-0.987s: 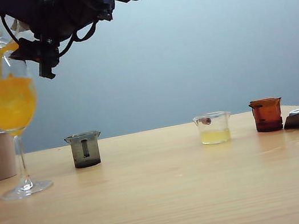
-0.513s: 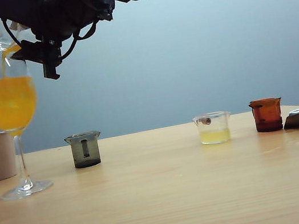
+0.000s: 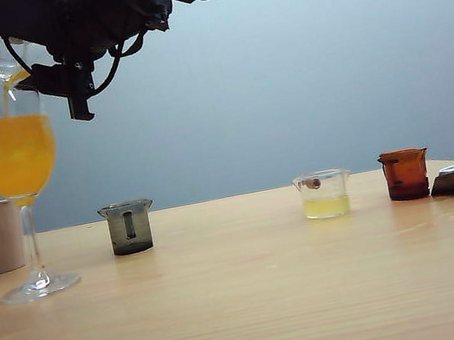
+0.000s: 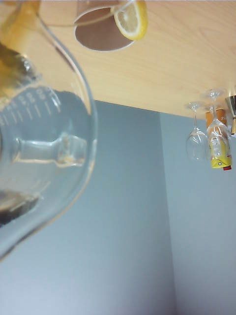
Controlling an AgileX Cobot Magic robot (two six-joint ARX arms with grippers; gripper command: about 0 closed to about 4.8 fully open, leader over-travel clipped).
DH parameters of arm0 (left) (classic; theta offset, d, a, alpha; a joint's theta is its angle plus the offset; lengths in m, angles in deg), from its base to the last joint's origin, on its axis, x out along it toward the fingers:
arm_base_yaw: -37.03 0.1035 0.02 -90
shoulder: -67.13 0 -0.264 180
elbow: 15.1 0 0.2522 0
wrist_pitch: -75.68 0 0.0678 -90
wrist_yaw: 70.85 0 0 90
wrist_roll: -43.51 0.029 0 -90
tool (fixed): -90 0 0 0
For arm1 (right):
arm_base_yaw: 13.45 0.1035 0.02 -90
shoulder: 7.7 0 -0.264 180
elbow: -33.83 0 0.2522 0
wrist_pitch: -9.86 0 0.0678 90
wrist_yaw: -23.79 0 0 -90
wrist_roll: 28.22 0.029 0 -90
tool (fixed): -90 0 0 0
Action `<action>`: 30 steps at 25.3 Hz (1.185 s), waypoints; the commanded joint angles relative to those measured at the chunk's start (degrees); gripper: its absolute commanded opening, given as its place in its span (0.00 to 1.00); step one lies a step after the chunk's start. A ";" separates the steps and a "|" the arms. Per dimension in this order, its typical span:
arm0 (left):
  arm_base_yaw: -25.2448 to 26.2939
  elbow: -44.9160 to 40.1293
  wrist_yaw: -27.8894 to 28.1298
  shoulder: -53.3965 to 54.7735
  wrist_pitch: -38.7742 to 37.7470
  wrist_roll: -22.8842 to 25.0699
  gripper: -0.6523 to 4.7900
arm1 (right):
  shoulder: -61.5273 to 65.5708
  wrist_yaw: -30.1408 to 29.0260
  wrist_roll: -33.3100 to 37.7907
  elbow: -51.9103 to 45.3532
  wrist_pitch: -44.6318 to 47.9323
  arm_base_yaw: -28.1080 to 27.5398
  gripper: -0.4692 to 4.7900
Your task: Pick up the second measuring cup from the left, pour the orange juice inside into the goblet, and finally put the measuring cup back in its original place.
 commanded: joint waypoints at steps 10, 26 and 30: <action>-0.04 0.44 -0.22 -0.07 0.31 -0.15 0.11 | -0.46 -0.13 -10.78 0.57 1.86 0.22 0.09; -0.04 0.44 -0.22 -0.07 0.33 -0.15 0.11 | -0.46 0.24 -13.11 0.55 3.10 0.48 0.09; -0.04 0.44 -0.22 -0.07 0.33 -0.15 0.11 | -0.48 0.00 -7.43 0.55 3.10 0.46 0.09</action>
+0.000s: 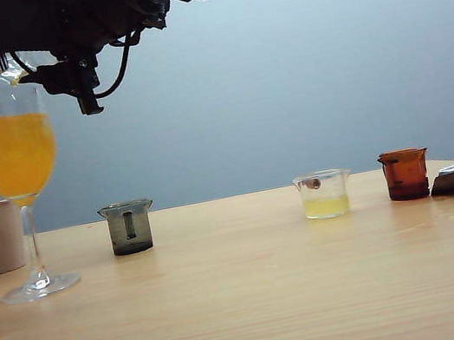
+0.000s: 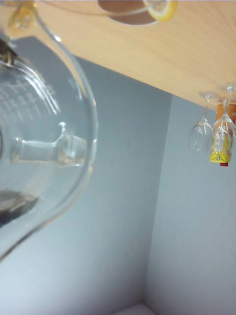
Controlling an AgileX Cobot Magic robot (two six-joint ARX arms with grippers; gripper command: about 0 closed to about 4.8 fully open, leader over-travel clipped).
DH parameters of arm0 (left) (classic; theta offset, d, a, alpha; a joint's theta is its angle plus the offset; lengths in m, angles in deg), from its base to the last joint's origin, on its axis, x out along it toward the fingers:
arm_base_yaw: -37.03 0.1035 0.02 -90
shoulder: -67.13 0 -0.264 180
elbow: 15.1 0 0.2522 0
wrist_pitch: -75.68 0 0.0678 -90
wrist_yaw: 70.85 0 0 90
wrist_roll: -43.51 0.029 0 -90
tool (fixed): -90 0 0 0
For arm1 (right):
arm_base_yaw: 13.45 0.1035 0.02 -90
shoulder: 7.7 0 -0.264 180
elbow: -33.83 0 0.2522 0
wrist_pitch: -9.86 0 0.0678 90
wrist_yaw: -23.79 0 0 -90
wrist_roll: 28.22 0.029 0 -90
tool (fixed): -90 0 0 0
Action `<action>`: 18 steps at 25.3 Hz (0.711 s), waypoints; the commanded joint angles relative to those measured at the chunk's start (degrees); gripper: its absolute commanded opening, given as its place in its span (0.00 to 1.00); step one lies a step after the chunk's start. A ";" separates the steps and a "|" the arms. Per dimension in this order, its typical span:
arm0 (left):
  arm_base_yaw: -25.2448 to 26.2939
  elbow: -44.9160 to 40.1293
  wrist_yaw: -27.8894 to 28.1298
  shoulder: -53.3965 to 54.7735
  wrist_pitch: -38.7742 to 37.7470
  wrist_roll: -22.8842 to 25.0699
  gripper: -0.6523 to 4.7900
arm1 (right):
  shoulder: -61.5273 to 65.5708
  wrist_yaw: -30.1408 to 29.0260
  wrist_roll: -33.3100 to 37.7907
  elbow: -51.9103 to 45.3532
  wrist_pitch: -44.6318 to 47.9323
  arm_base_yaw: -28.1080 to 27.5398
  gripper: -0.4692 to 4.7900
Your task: Pick up the second measuring cup from the left, pour the orange juice inside into the goblet, and finally put the measuring cup back in its original place.
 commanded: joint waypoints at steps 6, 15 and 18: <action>-0.04 0.44 -0.22 -0.09 0.31 -0.15 0.11 | -0.48 -0.15 21.42 0.55 1.33 0.04 0.09; -0.04 0.44 -0.24 -0.09 0.28 -0.15 0.11 | -0.72 -0.07 44.46 0.55 3.06 -2.86 0.09; -0.04 0.46 -0.24 -0.09 0.31 -0.15 0.11 | -1.57 0.09 60.13 0.55 7.52 -6.93 0.09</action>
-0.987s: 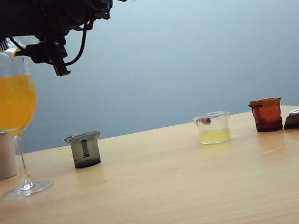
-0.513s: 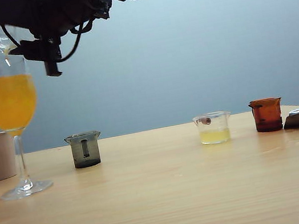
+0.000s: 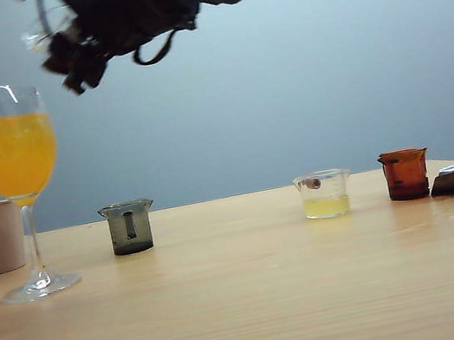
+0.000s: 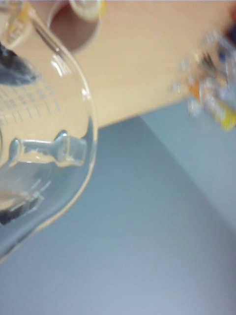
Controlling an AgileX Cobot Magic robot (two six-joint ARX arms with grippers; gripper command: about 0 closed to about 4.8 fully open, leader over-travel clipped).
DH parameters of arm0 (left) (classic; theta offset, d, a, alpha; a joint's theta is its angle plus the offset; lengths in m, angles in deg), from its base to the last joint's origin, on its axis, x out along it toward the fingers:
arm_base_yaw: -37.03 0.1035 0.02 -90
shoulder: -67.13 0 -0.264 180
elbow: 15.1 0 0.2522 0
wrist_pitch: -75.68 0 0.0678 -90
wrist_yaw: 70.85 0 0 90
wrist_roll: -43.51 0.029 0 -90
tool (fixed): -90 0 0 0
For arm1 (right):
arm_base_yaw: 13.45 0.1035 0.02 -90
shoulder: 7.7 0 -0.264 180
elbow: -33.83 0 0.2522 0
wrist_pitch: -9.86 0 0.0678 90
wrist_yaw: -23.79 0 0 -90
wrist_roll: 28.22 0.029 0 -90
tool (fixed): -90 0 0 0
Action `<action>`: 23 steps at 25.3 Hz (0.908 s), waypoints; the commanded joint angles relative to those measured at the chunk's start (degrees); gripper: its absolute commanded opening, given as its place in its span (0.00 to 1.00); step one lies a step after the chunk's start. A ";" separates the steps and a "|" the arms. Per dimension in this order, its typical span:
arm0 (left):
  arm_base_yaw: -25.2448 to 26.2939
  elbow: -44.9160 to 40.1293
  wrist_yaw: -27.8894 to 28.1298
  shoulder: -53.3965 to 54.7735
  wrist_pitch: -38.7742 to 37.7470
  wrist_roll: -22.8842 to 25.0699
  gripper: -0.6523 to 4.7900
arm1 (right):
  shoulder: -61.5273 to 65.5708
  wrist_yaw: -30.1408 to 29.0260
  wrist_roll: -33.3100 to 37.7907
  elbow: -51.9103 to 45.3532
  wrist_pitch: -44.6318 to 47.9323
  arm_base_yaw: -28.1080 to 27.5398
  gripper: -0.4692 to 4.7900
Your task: Pick up the second measuring cup from the left, pour the orange juice inside into the goblet, and finally put the measuring cup back in its original place.
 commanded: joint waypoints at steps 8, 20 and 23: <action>-0.04 0.44 -0.22 -0.07 0.33 -0.15 0.11 | -1.75 4.61 27.61 0.13 9.60 -7.34 0.09; -0.02 0.44 -0.22 -0.02 0.33 -0.15 0.11 | -1.77 19.19 41.72 -18.88 26.03 -7.32 0.09; -0.04 0.44 -0.22 -0.02 0.33 -0.15 0.11 | -1.73 24.09 42.62 -24.81 27.63 -4.52 0.09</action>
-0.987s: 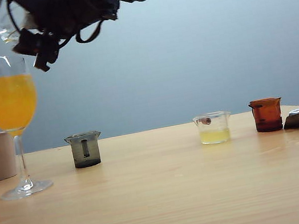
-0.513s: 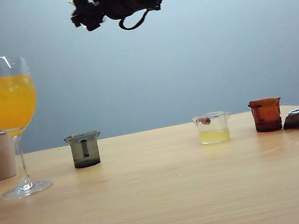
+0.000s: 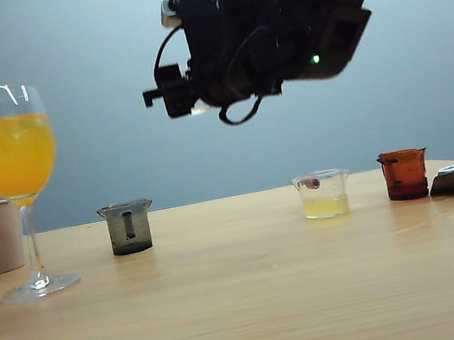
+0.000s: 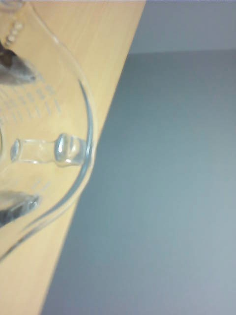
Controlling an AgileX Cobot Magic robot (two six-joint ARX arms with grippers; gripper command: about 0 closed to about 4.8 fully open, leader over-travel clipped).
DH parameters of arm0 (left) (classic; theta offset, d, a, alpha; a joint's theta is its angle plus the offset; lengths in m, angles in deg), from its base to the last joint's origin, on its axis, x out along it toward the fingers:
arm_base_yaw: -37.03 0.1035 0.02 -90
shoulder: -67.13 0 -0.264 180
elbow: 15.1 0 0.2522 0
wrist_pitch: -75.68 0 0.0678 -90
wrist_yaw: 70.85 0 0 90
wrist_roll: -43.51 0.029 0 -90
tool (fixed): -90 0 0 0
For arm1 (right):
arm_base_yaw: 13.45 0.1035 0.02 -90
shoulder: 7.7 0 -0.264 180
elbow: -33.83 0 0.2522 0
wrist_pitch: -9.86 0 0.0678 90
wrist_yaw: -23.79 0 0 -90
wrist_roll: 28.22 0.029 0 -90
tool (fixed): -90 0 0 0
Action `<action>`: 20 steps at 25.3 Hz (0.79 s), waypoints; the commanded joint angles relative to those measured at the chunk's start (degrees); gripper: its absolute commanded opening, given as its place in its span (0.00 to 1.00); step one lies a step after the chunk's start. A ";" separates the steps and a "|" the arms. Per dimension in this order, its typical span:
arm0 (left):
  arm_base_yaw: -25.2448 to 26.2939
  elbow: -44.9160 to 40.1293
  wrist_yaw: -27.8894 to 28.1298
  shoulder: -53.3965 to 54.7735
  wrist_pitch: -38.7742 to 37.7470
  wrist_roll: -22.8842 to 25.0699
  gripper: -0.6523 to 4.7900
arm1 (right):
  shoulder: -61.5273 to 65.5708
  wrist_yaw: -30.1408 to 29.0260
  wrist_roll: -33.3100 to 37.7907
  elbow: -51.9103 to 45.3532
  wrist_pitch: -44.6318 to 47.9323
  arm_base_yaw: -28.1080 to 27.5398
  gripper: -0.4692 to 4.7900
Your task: Pick up the second measuring cup from the left, pour the orange juice inside into the goblet, and finally put the measuring cup back in its original place.
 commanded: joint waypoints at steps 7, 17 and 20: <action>-0.02 0.44 -0.20 -0.09 0.50 -0.15 0.11 | -0.31 14.45 2.84 -5.73 1.75 6.84 0.09; -0.04 0.44 -0.20 -0.09 0.50 -0.15 0.11 | 5.33 17.97 9.86 -5.81 1.92 6.91 0.09; -0.04 0.44 -0.20 -0.09 0.50 -0.15 0.11 | 6.36 17.97 9.88 -5.79 1.90 6.69 0.09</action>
